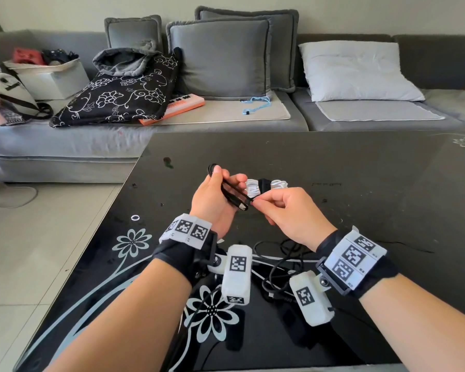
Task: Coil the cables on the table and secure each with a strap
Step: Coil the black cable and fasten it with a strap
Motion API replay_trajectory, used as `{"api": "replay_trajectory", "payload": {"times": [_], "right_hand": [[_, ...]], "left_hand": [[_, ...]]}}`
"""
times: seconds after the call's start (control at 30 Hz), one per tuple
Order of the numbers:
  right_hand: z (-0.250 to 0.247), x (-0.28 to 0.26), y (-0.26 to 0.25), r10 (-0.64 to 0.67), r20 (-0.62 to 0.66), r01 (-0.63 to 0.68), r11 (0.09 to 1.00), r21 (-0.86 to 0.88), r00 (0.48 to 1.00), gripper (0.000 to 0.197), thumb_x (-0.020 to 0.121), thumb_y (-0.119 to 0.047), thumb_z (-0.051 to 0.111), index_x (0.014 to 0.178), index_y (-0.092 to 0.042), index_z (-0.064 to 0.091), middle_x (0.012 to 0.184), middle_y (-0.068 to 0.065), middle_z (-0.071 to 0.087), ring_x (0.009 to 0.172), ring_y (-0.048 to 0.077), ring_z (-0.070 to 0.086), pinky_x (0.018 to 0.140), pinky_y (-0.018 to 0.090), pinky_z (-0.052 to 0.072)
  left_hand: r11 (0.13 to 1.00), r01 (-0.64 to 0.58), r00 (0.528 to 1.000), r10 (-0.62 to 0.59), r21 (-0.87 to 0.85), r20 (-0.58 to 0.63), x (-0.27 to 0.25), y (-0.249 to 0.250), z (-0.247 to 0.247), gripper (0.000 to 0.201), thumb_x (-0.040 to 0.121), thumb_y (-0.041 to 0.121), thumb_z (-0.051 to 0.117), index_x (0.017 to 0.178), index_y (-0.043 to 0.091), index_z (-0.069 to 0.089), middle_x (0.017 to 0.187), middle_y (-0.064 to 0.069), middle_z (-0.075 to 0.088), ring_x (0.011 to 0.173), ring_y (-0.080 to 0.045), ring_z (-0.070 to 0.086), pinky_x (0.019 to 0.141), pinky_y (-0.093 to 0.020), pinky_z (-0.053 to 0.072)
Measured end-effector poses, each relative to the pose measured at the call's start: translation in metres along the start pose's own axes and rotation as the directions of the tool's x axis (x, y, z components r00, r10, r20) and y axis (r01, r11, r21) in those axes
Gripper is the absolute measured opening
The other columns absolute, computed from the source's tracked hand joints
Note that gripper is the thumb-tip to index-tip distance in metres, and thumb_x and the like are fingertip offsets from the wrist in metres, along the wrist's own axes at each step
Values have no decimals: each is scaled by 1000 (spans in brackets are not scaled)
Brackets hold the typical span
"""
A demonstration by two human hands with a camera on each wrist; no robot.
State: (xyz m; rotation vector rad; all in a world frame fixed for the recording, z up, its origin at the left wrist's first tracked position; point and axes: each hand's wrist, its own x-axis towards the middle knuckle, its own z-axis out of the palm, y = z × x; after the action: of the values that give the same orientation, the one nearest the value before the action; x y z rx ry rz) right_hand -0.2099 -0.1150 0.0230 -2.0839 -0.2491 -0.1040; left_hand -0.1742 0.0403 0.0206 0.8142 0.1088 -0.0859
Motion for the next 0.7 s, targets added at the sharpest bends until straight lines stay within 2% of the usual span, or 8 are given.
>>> {"api": "replay_trajectory", "payload": {"times": [0.1,0.17,0.23,0.3,0.4,0.5,0.6,0.7], "right_hand": [[0,1,3,8,30,-7,1000,-21,1000,19,94,-24,65,87,-14,79,52,-7,48,48,4,36,51,15,32],[0,2,4,21,59,-19,999,-43,998,18,93,-27,66,87,-18,80,54,-4,47,50,4,34,51,17,30],[0,2,3,30,74,-26,998,-54,997,17,93,-29,67,88,-19,80,52,-4,43,47,5,32,49,17,28],[-1,2,3,37,81,-33,998,-51,996,16,92,-31,67,88,-22,80,52,2,47,50,5,35,52,19,30],[0,4,5,20,92,-16,999,-37,996,16,90,-36,68,86,-25,79,76,25,66,63,14,47,65,28,39],[-3,4,9,14,92,-11,999,-36,996,17,89,-36,69,82,-23,78,84,28,67,65,17,49,68,30,41],[-10,3,9,-3,88,6,1000,-31,996,14,87,-32,73,81,-21,79,74,22,68,63,14,49,68,27,42],[-14,1,2,-28,111,27,1000,8,993,8,84,-24,78,80,-17,80,69,-6,73,65,1,59,70,13,45]], "left_hand": [[998,34,999,-33,-45,14,-1,0,-1,36,108,34,34,79,17,47,77,-6,70,85,-26,73,93,-44,52],[991,43,999,-42,-128,10,0,2,-1,37,108,35,35,79,16,47,66,-3,60,75,-24,72,93,-46,53],[976,40,999,-41,-215,-2,1,6,-2,38,108,34,36,77,15,47,56,1,43,52,-17,56,82,-42,58],[965,32,999,-38,-259,-17,2,10,-2,39,108,35,36,77,15,46,53,4,29,42,-12,36,66,-33,56],[960,21,999,-33,-278,-39,4,16,-5,41,107,38,35,74,16,47,53,7,22,39,-10,23,45,-23,39],[970,-11,997,-8,-244,-78,8,24,-11,42,107,40,32,73,19,45,52,8,21,36,-8,20,35,-21,23],[976,-38,993,13,-217,-117,11,29,-17,42,107,41,31,73,21,44,51,8,22,36,-7,19,33,-20,18],[984,-34,991,11,-173,-131,11,26,-18,42,107,42,31,73,21,44,51,8,22,36,-7,18,33,-20,16]]}}
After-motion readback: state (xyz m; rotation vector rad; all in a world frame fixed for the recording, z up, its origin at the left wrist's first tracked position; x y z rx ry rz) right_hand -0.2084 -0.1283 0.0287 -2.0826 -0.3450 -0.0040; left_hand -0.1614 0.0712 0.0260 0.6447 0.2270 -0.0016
